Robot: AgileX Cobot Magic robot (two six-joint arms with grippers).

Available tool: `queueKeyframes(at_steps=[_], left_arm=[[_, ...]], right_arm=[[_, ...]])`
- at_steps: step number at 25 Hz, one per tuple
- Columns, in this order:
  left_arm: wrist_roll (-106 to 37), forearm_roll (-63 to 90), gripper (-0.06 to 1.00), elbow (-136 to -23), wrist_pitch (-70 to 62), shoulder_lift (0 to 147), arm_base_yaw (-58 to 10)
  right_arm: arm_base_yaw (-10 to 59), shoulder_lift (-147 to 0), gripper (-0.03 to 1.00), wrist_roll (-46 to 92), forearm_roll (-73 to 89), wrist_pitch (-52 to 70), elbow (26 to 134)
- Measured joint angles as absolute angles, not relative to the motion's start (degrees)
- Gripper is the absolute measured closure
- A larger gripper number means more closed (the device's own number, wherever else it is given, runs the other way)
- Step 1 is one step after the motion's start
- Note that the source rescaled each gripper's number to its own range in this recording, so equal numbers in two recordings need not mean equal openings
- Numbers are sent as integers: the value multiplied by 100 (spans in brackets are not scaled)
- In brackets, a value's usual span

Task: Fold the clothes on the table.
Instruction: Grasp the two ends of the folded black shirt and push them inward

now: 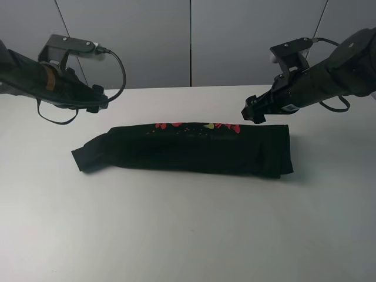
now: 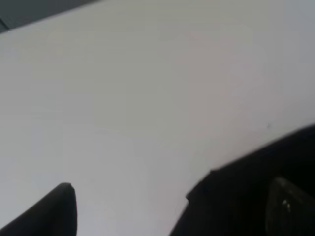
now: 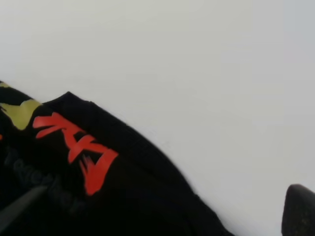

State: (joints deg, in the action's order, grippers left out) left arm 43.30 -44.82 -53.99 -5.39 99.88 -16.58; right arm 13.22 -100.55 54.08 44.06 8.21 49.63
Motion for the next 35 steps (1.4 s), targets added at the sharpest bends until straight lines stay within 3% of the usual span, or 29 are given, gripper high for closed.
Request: queueKeyframes(at_steps=[3,7,10,16,23,35], left_arm=[[3610,-3770,-2,-6143,-1707,10179,-1658],[975,-1085,10,-7121,-3271,10557,-1658],[226,65,12,-7644,-3912,10837,-1658],[0,587,4,-7892,-4507,11334,-1658],[244,759,3,-7892,-4888,11754,-1658],[715,167,3,-7892,-4977,12080,-1656]], right_arm=[[1322,-10055,-3,5131,4383,821,4997],[1322,-10055,-3,4910,4346,894,5008],[1298,-10055,-3,4515,4305,1099,5031],[1188,-10058,-3,3423,2983,1467,5077],[1115,-10133,-3,1334,1003,2710,5731],[1115,-10156,-3,326,697,4026,5979]])
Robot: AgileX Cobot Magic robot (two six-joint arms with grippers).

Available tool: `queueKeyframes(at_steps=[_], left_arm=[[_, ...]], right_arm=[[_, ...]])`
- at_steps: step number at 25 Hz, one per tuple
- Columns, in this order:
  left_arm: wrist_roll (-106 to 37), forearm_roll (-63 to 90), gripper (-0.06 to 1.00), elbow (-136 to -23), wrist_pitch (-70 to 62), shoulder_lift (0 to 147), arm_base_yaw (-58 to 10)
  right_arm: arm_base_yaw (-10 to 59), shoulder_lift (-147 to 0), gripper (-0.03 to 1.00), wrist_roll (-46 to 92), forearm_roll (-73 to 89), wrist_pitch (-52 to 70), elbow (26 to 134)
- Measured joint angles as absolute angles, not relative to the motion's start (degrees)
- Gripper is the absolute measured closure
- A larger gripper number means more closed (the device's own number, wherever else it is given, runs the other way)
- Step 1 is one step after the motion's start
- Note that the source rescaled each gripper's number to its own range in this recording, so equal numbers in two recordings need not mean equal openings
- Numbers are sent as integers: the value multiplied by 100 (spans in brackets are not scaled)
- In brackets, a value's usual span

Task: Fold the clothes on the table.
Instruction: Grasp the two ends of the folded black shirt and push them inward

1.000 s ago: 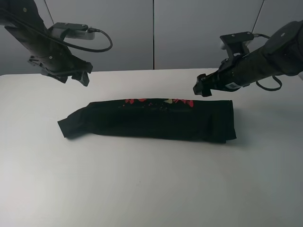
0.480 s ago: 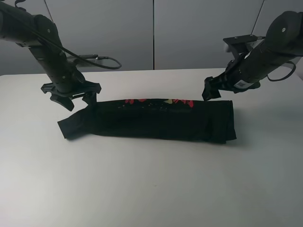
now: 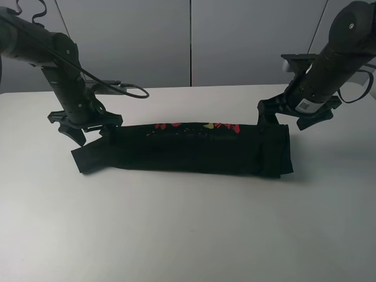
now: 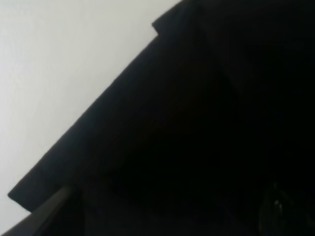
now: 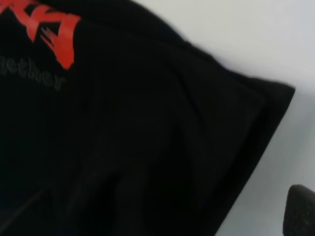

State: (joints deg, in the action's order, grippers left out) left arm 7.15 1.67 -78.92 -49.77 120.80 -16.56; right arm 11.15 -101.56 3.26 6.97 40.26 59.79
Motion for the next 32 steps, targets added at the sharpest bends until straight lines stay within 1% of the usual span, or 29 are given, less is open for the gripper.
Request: queueKeyframes(at_steps=[12,23,32], left_arm=[[752,124,3,-7892,-4757,12380,-1545],[741,149,3,-7914,-4711,12471,-1545],[741,161,3,-7914,-4711,12471,-1545]], right_arm=[[1115,-10721,-3,153,697,4206,6015],[1115,-10763,-3,76,697,4100,6026],[1115,-11444,-3,-86,683,4376,6566]])
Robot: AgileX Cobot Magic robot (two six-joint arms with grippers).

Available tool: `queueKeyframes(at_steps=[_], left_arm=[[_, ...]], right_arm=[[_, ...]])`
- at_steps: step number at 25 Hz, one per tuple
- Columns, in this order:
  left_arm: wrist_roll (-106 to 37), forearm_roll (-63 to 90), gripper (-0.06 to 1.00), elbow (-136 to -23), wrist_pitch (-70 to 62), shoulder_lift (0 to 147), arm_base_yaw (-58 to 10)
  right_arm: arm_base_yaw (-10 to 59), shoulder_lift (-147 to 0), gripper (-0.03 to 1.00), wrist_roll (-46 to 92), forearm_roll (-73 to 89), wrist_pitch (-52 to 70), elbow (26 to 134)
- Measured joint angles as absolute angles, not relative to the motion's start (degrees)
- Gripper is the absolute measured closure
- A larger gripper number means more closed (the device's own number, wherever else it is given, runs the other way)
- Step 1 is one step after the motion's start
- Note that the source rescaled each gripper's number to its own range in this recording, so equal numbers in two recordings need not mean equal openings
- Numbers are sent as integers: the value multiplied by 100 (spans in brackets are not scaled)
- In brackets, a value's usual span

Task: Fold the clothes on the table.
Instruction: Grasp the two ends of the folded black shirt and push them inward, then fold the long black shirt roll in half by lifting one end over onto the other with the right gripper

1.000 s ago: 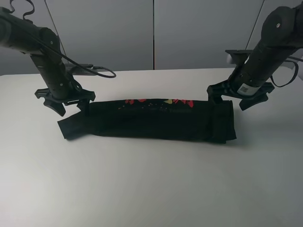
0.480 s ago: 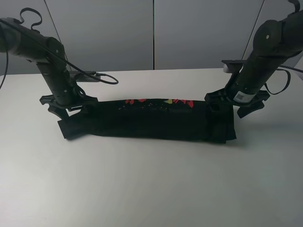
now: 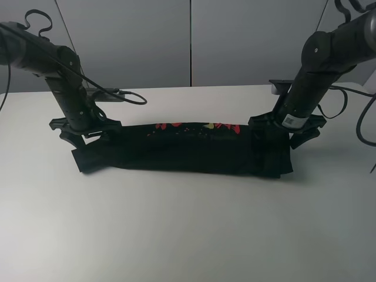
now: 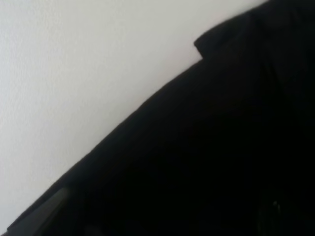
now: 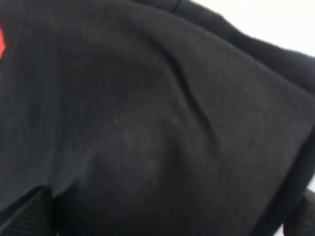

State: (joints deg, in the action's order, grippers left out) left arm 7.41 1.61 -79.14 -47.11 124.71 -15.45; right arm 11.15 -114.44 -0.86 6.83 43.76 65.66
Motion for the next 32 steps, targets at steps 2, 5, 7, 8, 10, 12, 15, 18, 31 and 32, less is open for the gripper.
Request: queueKeyframes(at_steps=[2,5,7,8,10,12,15,18,31,32], left_arm=[[741,161,3,-7914,-4711,12471,-1545],[741,161,3,-7914,-4711,12471,-1545],[731,161,3,-7914,-4711,12471,-1545],[731,161,3,-7914,-4711,12471,-1545],[731,161,3,-7914,-4711,12471,-1545],[731,161,3,-7914,-4711,12471,-1545],[731,161,3,-7914,-4711,12475,-1545],[744,201,3,-7914,-4711,12475,-1545],[734,219,3,-7914,-4700,12475,-1545],[721,219,3,-7914,-4700,12475,-1545]], right_arm=[[1115,-11580,-3,-100,683,4444,6602],[1115,-11783,-3,-108,650,4484,6604],[1115,-11821,-3,-108,661,4479,6615],[1115,-11833,-3,-112,661,4479,6626],[1115,-11855,-3,-122,661,4479,6638],[1115,-11893,-3,-111,661,4479,6662],[1115,-11905,16,-72,615,4434,6661],[1115,-11941,56,100,795,4357,6661],[1091,-11876,84,646,1308,4486,6645],[1091,-11813,84,646,1308,4543,6634]])
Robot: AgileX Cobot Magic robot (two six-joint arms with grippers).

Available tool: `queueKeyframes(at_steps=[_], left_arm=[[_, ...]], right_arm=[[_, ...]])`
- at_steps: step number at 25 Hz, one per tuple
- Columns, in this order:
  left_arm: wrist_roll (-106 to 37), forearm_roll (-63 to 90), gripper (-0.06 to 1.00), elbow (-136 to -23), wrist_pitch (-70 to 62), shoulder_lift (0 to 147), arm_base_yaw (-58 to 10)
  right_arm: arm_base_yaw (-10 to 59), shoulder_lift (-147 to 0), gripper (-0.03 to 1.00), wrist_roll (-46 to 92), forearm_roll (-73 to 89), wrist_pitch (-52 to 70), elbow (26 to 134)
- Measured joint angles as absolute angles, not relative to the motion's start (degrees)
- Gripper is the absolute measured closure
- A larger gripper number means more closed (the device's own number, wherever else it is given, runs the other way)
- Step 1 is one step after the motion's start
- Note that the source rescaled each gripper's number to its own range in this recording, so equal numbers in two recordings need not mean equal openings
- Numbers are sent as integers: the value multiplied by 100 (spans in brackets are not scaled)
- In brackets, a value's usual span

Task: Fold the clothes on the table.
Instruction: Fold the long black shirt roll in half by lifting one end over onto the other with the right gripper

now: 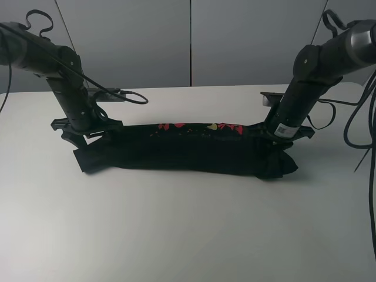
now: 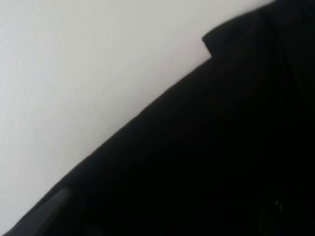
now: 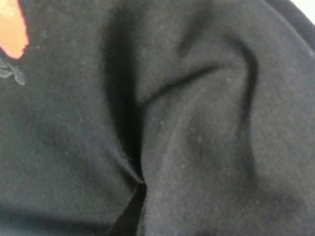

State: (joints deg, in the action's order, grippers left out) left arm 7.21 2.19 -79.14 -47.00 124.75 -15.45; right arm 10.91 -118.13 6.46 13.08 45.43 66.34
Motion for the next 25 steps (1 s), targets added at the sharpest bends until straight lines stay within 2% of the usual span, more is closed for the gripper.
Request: queueKeyframes(at_steps=[11,21,25], left_arm=[[710,219,3,-7914,-4700,12475,-1545],[629,219,3,-7914,-4700,12475,-1545],[619,219,3,-7914,-4700,12475,-1545]], right_arm=[[1091,-10862,84,743,1669,5408,7026],[1108,-10917,84,1897,4041,5799,7339],[1413,-11075,84,2280,4734,5681,7339]])
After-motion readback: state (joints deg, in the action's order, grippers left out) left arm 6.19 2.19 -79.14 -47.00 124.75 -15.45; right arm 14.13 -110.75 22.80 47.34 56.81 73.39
